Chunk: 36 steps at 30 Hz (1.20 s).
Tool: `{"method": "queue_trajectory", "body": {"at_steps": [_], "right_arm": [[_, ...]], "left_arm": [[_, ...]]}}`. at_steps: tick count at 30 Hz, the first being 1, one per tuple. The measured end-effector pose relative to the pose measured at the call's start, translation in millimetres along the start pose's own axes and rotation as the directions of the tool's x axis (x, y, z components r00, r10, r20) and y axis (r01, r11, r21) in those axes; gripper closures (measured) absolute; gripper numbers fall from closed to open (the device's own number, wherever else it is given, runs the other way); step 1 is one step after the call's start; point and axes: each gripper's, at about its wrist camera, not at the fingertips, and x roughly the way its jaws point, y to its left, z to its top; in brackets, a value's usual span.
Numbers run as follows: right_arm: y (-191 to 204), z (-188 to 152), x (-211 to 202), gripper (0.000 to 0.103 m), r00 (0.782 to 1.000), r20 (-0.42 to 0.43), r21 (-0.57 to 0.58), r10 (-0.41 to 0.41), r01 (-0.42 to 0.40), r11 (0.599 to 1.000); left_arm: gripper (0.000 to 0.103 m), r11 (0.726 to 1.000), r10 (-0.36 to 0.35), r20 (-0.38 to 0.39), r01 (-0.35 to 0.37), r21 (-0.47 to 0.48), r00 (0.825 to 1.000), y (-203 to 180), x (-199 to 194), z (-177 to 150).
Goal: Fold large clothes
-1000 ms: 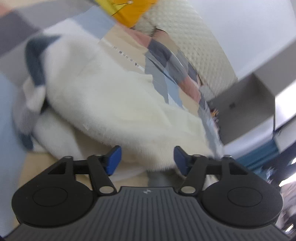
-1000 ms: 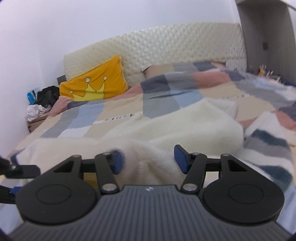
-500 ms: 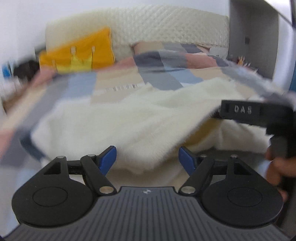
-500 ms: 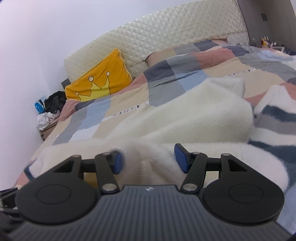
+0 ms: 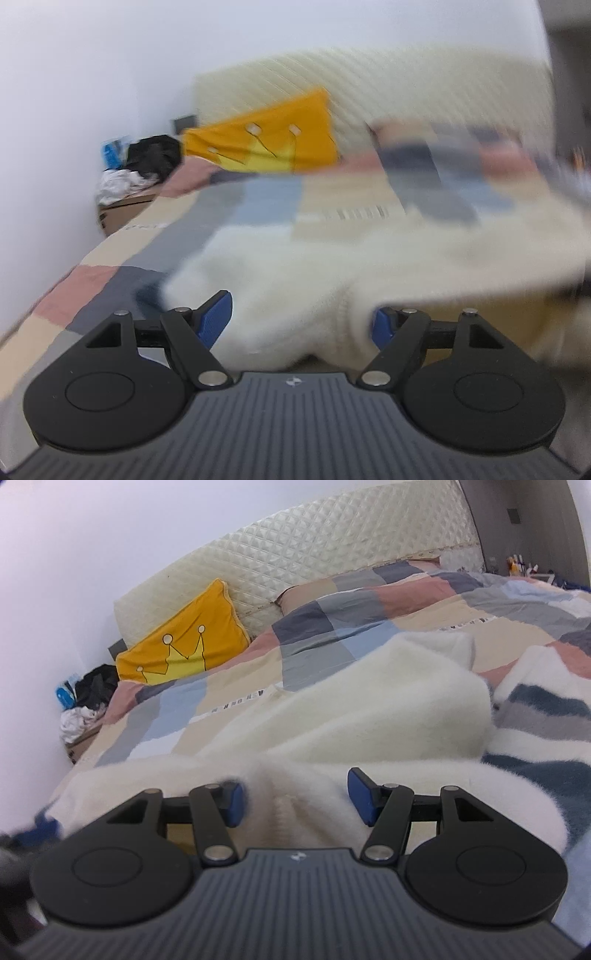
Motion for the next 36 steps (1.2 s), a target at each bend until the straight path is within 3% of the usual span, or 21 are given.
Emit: {"method": "queue_trajectory", "body": {"at_steps": [4, 8, 11, 14, 17, 19, 21, 24, 28, 32, 36], "right_arm": [[11, -8, 1, 0.041, 0.999, -0.045, -0.056, -0.021, 0.019, 0.998], [21, -25, 8, 0.039, 0.985, -0.150, -0.150, -0.082, 0.059, 0.987], [20, -29, 13, 0.038, 0.974, -0.185, -0.182, -0.134, 0.100, 0.978], [14, -21, 6, 0.038, 0.975, -0.122, -0.172, -0.184, 0.162, 0.972], [11, -8, -12, 0.038, 0.981, 0.011, -0.145, -0.193, 0.192, 0.971], [10, -1, -23, 0.038, 0.981, 0.080, -0.129, -0.174, 0.184, 0.974], [12, 3, -32, 0.038, 0.977, 0.132, -0.140, -0.165, 0.183, 0.973], [17, 6, -38, 0.038, 0.959, 0.194, -0.181, -0.209, 0.244, 0.953], [2, 13, -35, 0.038, 0.964, 0.163, -0.109, -0.210, 0.229, 0.967], [3, 12, -35, 0.038, 0.962, 0.161, -0.119, -0.219, 0.239, 0.964], [1, 9, -34, 0.038, 0.962, 0.148, -0.133, -0.229, 0.249, 0.959]], "left_arm": [[0.025, 0.989, -0.064, 0.039, 0.069, -0.132, 0.997, 22, -13, 18], [0.025, 0.986, -0.096, 0.033, 0.099, -0.135, 0.995, 25, -21, 20], [0.025, 0.987, -0.094, 0.016, 0.095, -0.131, 0.995, 23, -24, 16], [0.025, 0.987, -0.095, -0.021, 0.092, -0.131, 0.995, 21, -19, 8], [0.024, 0.989, -0.095, -0.040, 0.090, -0.113, 0.995, 14, -16, 0], [0.024, 0.998, -0.042, -0.011, 0.041, -0.048, 0.999, 4, -16, -5], [0.024, 0.997, 0.013, 0.051, -0.017, 0.080, 0.999, -16, -21, -9], [0.024, 0.992, -0.001, 0.050, -0.005, 0.125, 0.999, -31, -19, -13], [0.024, 0.987, 0.005, 0.016, -0.008, 0.161, 1.000, -46, -4, -22], [0.024, 0.972, 0.011, 0.006, -0.013, 0.236, 1.000, -55, 10, -35], [0.024, 0.990, 0.038, -0.010, -0.037, 0.134, 0.999, -31, 13, -30]]}}
